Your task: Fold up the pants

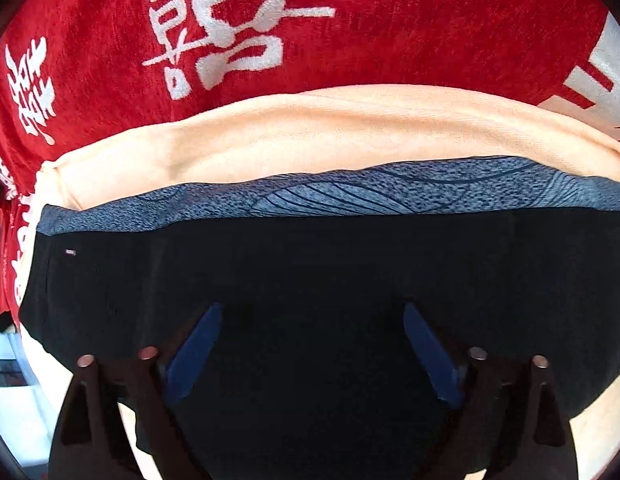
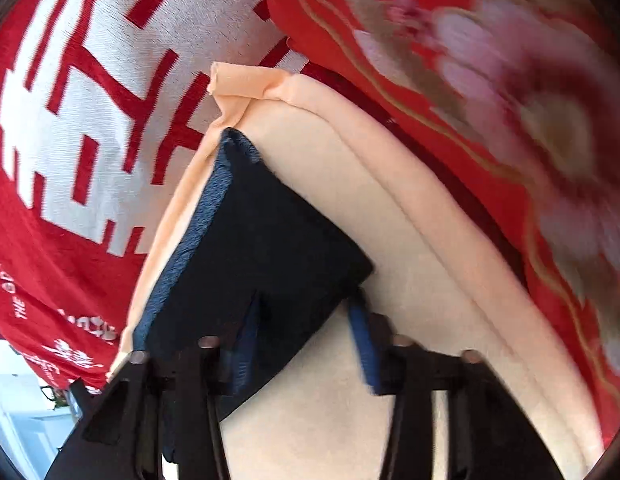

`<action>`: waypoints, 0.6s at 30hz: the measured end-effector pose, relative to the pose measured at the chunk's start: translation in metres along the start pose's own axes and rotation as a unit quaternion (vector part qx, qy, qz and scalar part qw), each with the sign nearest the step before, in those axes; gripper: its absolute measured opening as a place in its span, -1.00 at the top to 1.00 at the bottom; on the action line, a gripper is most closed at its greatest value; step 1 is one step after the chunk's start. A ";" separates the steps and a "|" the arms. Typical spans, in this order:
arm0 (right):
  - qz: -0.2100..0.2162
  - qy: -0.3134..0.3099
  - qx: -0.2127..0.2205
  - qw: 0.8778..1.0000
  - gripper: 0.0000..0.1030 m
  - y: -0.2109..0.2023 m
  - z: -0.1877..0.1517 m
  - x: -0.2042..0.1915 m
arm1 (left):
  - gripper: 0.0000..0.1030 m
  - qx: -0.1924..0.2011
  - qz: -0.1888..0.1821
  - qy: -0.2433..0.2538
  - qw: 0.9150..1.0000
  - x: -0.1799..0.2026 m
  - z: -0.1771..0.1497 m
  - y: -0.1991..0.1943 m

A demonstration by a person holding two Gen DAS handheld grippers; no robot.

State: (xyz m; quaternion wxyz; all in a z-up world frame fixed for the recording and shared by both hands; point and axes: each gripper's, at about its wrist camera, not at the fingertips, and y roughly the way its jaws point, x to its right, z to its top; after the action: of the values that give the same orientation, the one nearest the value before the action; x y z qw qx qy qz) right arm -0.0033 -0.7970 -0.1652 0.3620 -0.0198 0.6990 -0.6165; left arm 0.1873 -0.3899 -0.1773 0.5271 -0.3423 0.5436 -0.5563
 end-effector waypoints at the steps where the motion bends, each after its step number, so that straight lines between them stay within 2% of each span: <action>1: 0.005 -0.009 -0.004 1.000 0.72 0.000 0.005 -0.010 | -0.86 -0.004 -0.002 -0.004 1.000 -0.001 0.000 0.000; 5: -0.004 -0.093 0.034 0.995 0.74 -0.041 0.010 -0.043 | -0.86 -0.009 -0.003 0.002 1.000 0.002 -0.001 -0.003; 7: -0.026 -0.097 0.012 0.995 0.72 -0.030 0.013 -0.035 | -0.87 -0.003 -0.002 0.006 1.000 0.003 -0.003 0.000; 8: -0.041 -0.087 -0.007 0.995 0.68 -0.016 0.015 -0.028 | -0.90 -0.005 -0.004 0.000 1.000 0.001 -0.003 0.002; 9: -0.062 -0.069 -0.031 0.995 0.41 -0.003 0.016 -0.016 | -0.95 -0.010 -0.006 -0.007 1.000 -0.001 -0.002 0.004; 10: -0.070 -0.064 -0.031 0.995 0.37 -0.001 0.015 -0.011 | -0.95 -0.020 -0.014 -0.015 1.000 -0.005 -0.001 0.004; 11: -0.076 -0.075 -0.019 0.994 0.31 -0.008 0.013 -0.016 | -0.95 -0.028 -0.017 -0.018 0.999 -0.007 0.001 0.002; 12: -0.107 -0.092 -0.002 0.990 0.21 -0.019 0.010 -0.024 | -0.95 -0.028 -0.016 -0.018 0.999 -0.010 0.003 -0.001; 13: -0.126 -0.104 0.016 0.987 0.21 -0.029 0.006 -0.031 | -0.95 -0.020 -0.019 -0.016 1.000 -0.012 0.005 -0.006; 15: -0.113 -0.136 0.056 0.983 0.21 -0.053 -0.001 -0.053 | -0.95 0.000 -0.028 -0.008 1.000 -0.014 0.013 -0.016; 16: -0.098 -0.167 0.055 0.980 0.21 -0.053 -0.005 -0.070 | -0.95 0.008 -0.034 -0.001 0.999 -0.011 0.018 -0.019; 18: -0.062 -0.222 0.014 0.973 0.21 -0.036 -0.007 -0.098 | -0.95 0.016 -0.036 0.009 0.999 -0.002 0.027 -0.017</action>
State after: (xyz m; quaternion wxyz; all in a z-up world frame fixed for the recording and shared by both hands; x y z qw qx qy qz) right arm 0.0505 -0.7534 -0.0861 0.4689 -0.1944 0.5900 -0.6279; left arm 0.2102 -0.3969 -0.1561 0.5068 -0.3483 0.5268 -0.5868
